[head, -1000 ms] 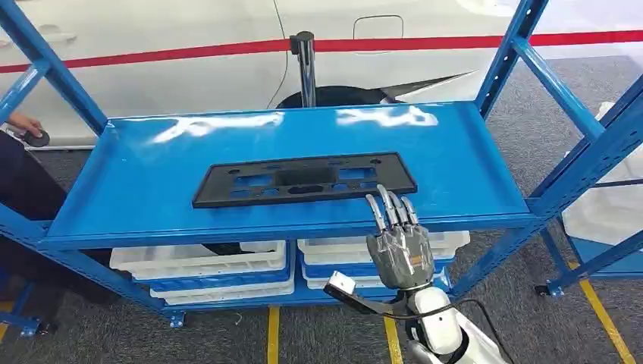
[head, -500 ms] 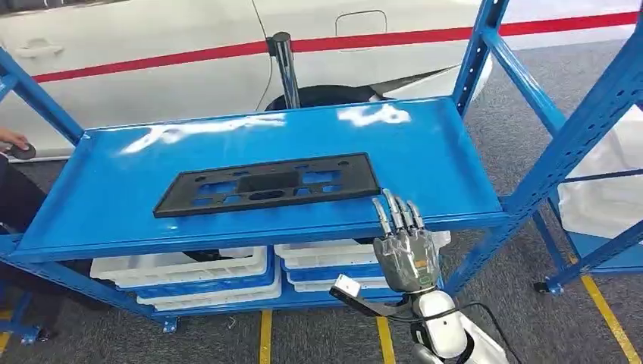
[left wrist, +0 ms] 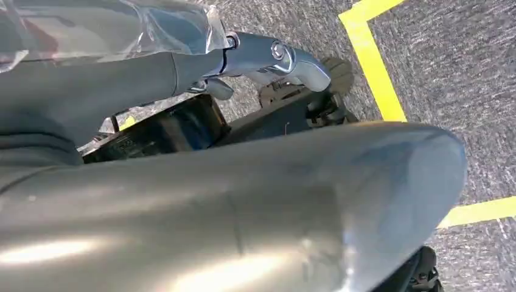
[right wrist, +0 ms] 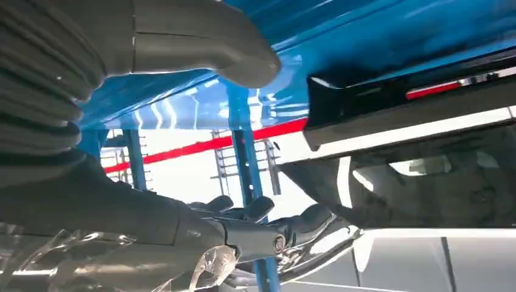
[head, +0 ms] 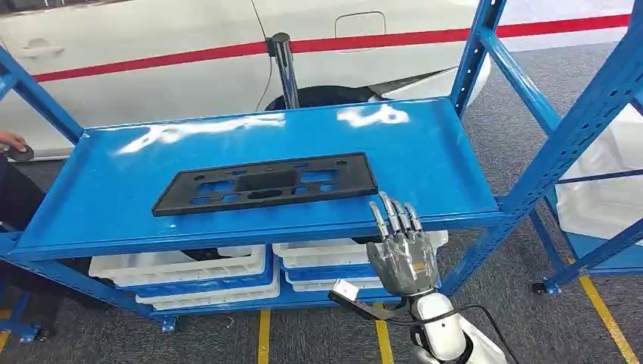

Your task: Take the parts from the cabinet and place them on the table.

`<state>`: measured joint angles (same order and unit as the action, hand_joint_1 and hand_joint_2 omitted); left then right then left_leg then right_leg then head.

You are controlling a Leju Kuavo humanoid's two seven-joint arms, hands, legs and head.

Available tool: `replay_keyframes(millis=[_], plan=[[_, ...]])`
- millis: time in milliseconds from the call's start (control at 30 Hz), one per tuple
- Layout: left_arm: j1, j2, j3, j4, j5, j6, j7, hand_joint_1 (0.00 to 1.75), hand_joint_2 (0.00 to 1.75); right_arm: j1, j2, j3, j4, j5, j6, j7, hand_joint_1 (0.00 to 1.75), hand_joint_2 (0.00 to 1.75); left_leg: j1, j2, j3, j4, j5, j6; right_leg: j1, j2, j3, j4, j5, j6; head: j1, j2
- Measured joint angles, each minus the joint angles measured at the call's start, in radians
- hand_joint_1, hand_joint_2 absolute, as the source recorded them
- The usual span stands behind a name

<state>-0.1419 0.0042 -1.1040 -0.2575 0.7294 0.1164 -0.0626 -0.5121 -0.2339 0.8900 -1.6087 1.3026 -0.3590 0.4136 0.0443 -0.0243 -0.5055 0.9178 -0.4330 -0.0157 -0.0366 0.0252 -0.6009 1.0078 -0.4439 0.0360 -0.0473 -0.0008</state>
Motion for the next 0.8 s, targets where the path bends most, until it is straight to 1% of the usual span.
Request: replay_keyframes(millis=[33, 67, 133, 167, 200, 233, 267, 300, 333, 367, 400, 433, 467, 500, 533, 567, 600, 633, 667, 700, 733, 767, 800], plan=[[0.001, 0.000, 0.000, 0.000, -0.002, 0.000, 0.000, 0.00, 0.00, 0.002, 0.000, 0.000, -0.001, -0.044, 0.005, -0.013, 0.00, 0.00, 0.000, 0.000, 0.000, 0.000, 0.000, -0.011, 0.000, -0.001, 0.000, 0.000, 0.000, 0.000, 0.000, 0.000], [0.001, -0.001, 0.000, 0.000, -0.003, -0.002, 0.000, 0.00, 0.00, 0.004, 0.000, 0.000, -0.004, -0.117, 0.016, -0.033, 0.00, 0.00, 0.000, 0.000, 0.000, 0.000, -0.001, -0.018, 0.000, -0.001, 0.001, 0.000, 0.000, 0.000, 0.000, 0.000], [0.002, -0.001, 0.000, 0.000, -0.006, -0.004, -0.003, 0.00, 0.00, 0.013, 0.002, 0.001, -0.014, -0.266, 0.030, -0.062, 0.00, 0.00, -0.001, 0.000, 0.000, 0.002, -0.002, -0.019, -0.002, -0.002, 0.002, 0.000, 0.000, 0.000, 0.000, 0.000], [0.002, -0.001, 0.001, 0.000, -0.006, -0.005, -0.003, 0.00, 0.00, 0.015, 0.003, 0.002, -0.020, -0.290, 0.032, -0.067, 0.00, 0.00, -0.002, 0.000, -0.001, 0.004, -0.002, -0.019, -0.003, -0.002, 0.002, 0.000, 0.000, 0.001, 0.000, 0.000], [0.002, -0.001, 0.001, 0.000, -0.006, -0.005, -0.003, 0.00, 0.00, 0.015, 0.003, 0.003, -0.024, -0.285, 0.033, -0.067, 0.00, 0.00, -0.003, 0.000, -0.001, 0.006, -0.002, -0.019, -0.004, -0.002, 0.002, 0.000, 0.001, 0.001, 0.000, 0.000], [0.002, -0.001, 0.001, 0.000, -0.006, -0.004, -0.003, 0.00, 0.00, 0.015, 0.005, 0.004, -0.027, -0.274, 0.032, -0.064, 0.00, 0.00, -0.003, 0.000, -0.002, 0.008, -0.004, -0.018, -0.008, -0.002, 0.002, -0.001, 0.001, 0.002, 0.000, 0.000], [0.002, 0.000, 0.001, 0.000, -0.006, -0.004, -0.003, 0.00, 0.00, 0.015, 0.008, 0.005, -0.031, -0.259, 0.031, -0.060, 0.00, 0.00, -0.005, -0.001, -0.008, 0.027, -0.010, -0.015, -0.014, -0.004, 0.002, -0.003, 0.004, 0.010, 0.000, 0.000], [0.002, 0.000, 0.001, 0.000, -0.006, -0.003, -0.004, 0.00, 0.00, 0.014, 0.008, 0.005, -0.033, -0.242, 0.031, -0.055, 0.00, 0.00, -0.006, -0.001, -0.010, 0.031, -0.012, -0.011, -0.018, -0.004, 0.002, -0.003, 0.004, 0.012, -0.001, 0.000], [0.002, 0.000, 0.001, 0.000, -0.006, -0.003, -0.004, 0.00, 0.00, 0.014, 0.010, 0.008, -0.036, -0.230, 0.031, -0.053, 0.00, 0.00, -0.007, -0.001, -0.011, 0.033, -0.013, -0.008, -0.021, -0.004, 0.002, -0.004, 0.006, 0.016, -0.001, 0.000], [0.002, 0.001, 0.001, 0.000, -0.006, -0.003, -0.004, 0.00, 0.00, 0.012, 0.011, 0.010, -0.041, -0.218, 0.031, -0.052, 0.00, 0.00, -0.013, 0.000, -0.013, 0.028, -0.011, -0.002, -0.022, -0.004, 0.003, -0.008, 0.009, 0.020, -0.001, 0.000], [0.001, 0.000, 0.001, 0.000, -0.006, -0.002, -0.004, 0.00, 0.00, 0.010, 0.012, 0.011, -0.046, -0.209, 0.031, -0.049, 0.00, 0.00, -0.016, 0.000, -0.009, 0.013, -0.006, 0.012, -0.020, -0.005, 0.011, -0.021, 0.013, 0.026, -0.001, 0.000], [0.001, 0.000, 0.001, 0.000, -0.007, -0.002, -0.004, 0.00, 0.00, 0.009, 0.016, 0.011, -0.051, -0.198, 0.032, -0.049, 0.00, 0.00, -0.008, -0.002, 0.016, -0.031, 0.019, 0.026, -0.009, -0.005, 0.018, -0.029, 0.013, 0.032, -0.002, 0.000], [0.001, -0.002, 0.001, 0.000, -0.007, -0.002, -0.004, 0.00, 0.00, 0.009, 0.015, 0.012, -0.052, -0.187, 0.032, -0.047, 0.00, 0.00, -0.006, -0.002, 0.030, -0.051, 0.030, 0.023, -0.007, -0.013, 0.018, -0.019, 0.006, 0.034, 0.002, 0.000], [0.000, -0.002, 0.001, 0.000, -0.007, -0.002, -0.004, 0.00, 0.00, 0.007, 0.015, 0.013, -0.053, -0.179, 0.033, -0.047, 0.00, 0.00, -0.001, -0.002, 0.034, -0.062, 0.033, 0.030, -0.007, -0.015, -0.005, 0.034, -0.035, 0.034, 0.002, 0.000], [0.001, -0.002, 0.001, 0.000, -0.007, -0.002, -0.004, 0.00, 0.00, 0.007, 0.015, 0.014, -0.055, -0.171, 0.034, -0.046, 0.00, 0.00, 0.001, -0.004, 0.034, -0.062, 0.035, 0.029, -0.007, -0.015, -0.038, 0.112, -0.076, 0.037, 0.003, 0.000], [0.003, -0.005, 0.001, 0.000, -0.007, -0.002, -0.004, 0.00, 0.00, 0.010, 0.015, 0.016, -0.055, -0.169, 0.035, -0.046, 0.00, 0.00, 0.001, -0.006, 0.034, -0.062, 0.034, 0.029, -0.009, -0.016, -0.069, 0.181, -0.109, 0.039, 0.003, 0.000], [0.004, -0.006, 0.001, 0.000, -0.007, -0.003, -0.004, 0.00, 0.00, 0.011, 0.015, 0.019, -0.055, -0.163, 0.035, -0.045, 0.00, 0.00, 0.002, -0.012, 0.032, -0.061, 0.034, 0.029, -0.011, -0.016, -0.093, 0.234, -0.127, 0.043, 0.003, 0.000], [0.004, -0.008, 0.001, 0.000, -0.008, -0.003, -0.004, 0.00, 0.00, 0.012, 0.015, 0.022, -0.055, -0.160, 0.035, -0.042, 0.00, 0.00, 0.007, -0.021, 0.031, -0.058, 0.033, 0.026, -0.012, -0.016, -0.094, 0.240, -0.117, 0.048, 0.003, 0.000], [0.003, -0.008, 0.001, 0.000, -0.008, -0.003, -0.004, 0.00, 0.00, 0.012, 0.015, 0.024, -0.055, -0.155, 0.035, -0.042, 0.00, 0.00, 0.014, -0.031, 0.030, -0.053, 0.031, 0.019, -0.016, -0.016, -0.072, 0.199, -0.089, 0.053, 0.003, 0.000], [0.003, -0.008, 0.001, 0.000, -0.008, -0.003, -0.004, 0.00, 0.00, 0.011, 0.015, 0.025, -0.055, -0.149, 0.034, -0.041, 0.00, 0.00, 0.022, -0.042, 0.030, -0.045, 0.025, 0.009, -0.021, -0.016, -0.024, 0.118, -0.045, 0.062, 0.003, 0.000], [0.003, -0.008, 0.001, 0.000, -0.008, -0.003, -0.004, 0.00, 0.00, 0.012, 0.015, 0.025, -0.055, -0.141, 0.031, -0.039, 0.00, 0.00, 0.032, -0.055, 0.026, -0.028, 0.015, -0.007, -0.032, -0.005, 0.033, 0.015, 0.001, 0.076, 0.003, 0.000], [0.002, -0.006, 0.001, 0.001, -0.008, -0.003, -0.004, 0.00, 0.00, 0.016, 0.013, 0.026, -0.055, -0.137, 0.030, -0.039, 0.00, 0.00, 0.036, -0.062, 0.018, -0.011, 0.004, -0.022, -0.036, 0.043, 0.051, -0.016, -0.027, 0.092, 0.003, 0.000], [-0.001, -0.001, 0.002, 0.003, -0.008, -0.001, -0.004, 0.00, 0.00, 0.012, 0.013, 0.026, -0.054, -0.133, 0.029, -0.037, 0.00, 0.00, 0.024, -0.068, -0.001, 0.000, -0.004, -0.033, -0.031, 0.060, 0.046, -0.006, -0.030, 0.085, 0.008, 0.000]])
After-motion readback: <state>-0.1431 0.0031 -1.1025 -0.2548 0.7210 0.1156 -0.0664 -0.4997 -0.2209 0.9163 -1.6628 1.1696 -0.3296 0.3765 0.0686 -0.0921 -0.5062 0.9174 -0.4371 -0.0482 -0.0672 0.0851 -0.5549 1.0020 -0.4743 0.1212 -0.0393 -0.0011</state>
